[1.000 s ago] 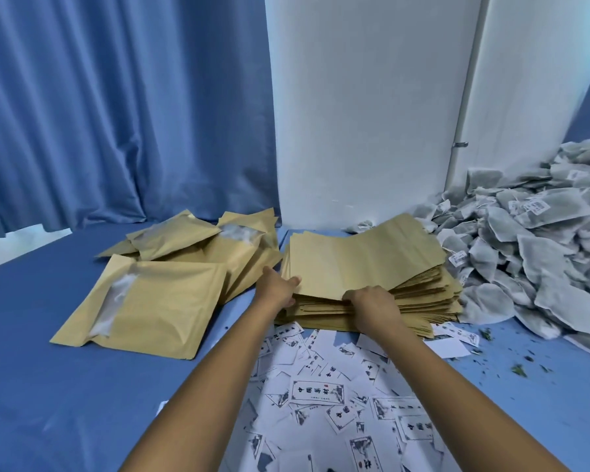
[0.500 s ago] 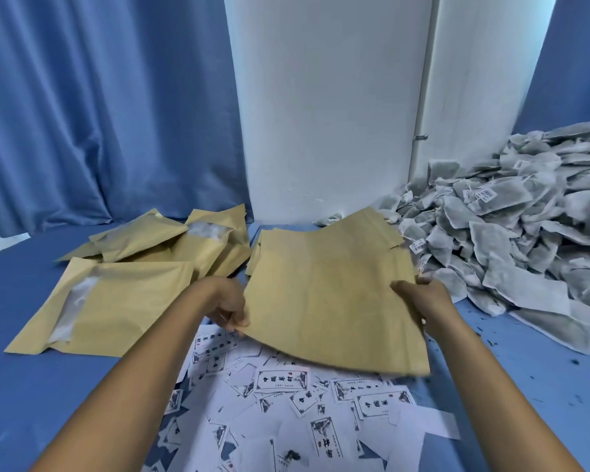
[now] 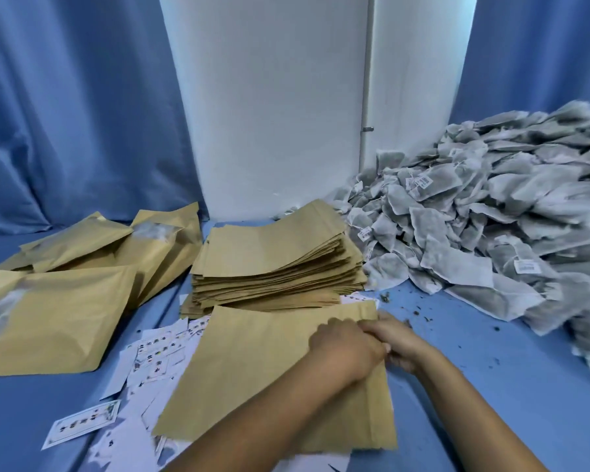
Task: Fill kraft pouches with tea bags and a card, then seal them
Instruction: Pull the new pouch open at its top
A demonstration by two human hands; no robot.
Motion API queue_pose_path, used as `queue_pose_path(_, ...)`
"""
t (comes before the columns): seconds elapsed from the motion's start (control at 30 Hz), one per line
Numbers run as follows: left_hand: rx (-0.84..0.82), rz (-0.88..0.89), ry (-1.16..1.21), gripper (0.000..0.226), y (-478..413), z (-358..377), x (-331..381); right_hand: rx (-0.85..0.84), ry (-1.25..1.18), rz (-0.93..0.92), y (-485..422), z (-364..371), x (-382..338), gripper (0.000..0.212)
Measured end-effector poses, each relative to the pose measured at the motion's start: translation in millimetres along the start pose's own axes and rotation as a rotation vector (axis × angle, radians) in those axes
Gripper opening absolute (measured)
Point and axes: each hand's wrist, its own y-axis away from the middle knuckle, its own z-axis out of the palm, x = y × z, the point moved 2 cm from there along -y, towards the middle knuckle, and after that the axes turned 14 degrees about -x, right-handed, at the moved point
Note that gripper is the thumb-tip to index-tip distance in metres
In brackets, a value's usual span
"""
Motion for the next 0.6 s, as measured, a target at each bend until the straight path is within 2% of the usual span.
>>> queue_pose_path(0.07,-0.111,0.038,0.106,0.064,-12,15,13,0.034,-0.115,-0.013,1,-10,5,0.027)
queue_pose_path(0.13,-0.112,0.11,0.159,0.054,-24,12,14,0.017,-0.262,-0.015,2,-20,6,0.036)
queue_pose_path(0.2,-0.15,0.284,0.296,0.042,-37,5,11,-0.04,-0.334,-0.03,3,-28,3,0.034)
queue_pose_path(0.27,-0.207,0.382,0.538,0.03,-45,2,3,-0.123,-0.347,-0.061,3,-34,2,0.029)
queue_pose_path(0.3,-0.232,0.386,0.653,0.023,-47,1,-2,-0.163,-0.34,-0.074,2,-35,3,0.028)
queue_pose_path(0.37,-0.266,0.333,0.782,0.027,-49,4,-11,-0.209,-0.338,-0.082,1,-37,4,0.025)
queue_pose_path(0.43,-0.287,0.291,0.842,0.031,-52,8,-18,-0.203,-0.343,-0.077,0,-37,5,0.018)
queue_pose_path(0.6,-0.309,0.326,1.003,0.028,-58,15,-28,-0.208,-0.362,-0.081,1,-32,8,0.008)
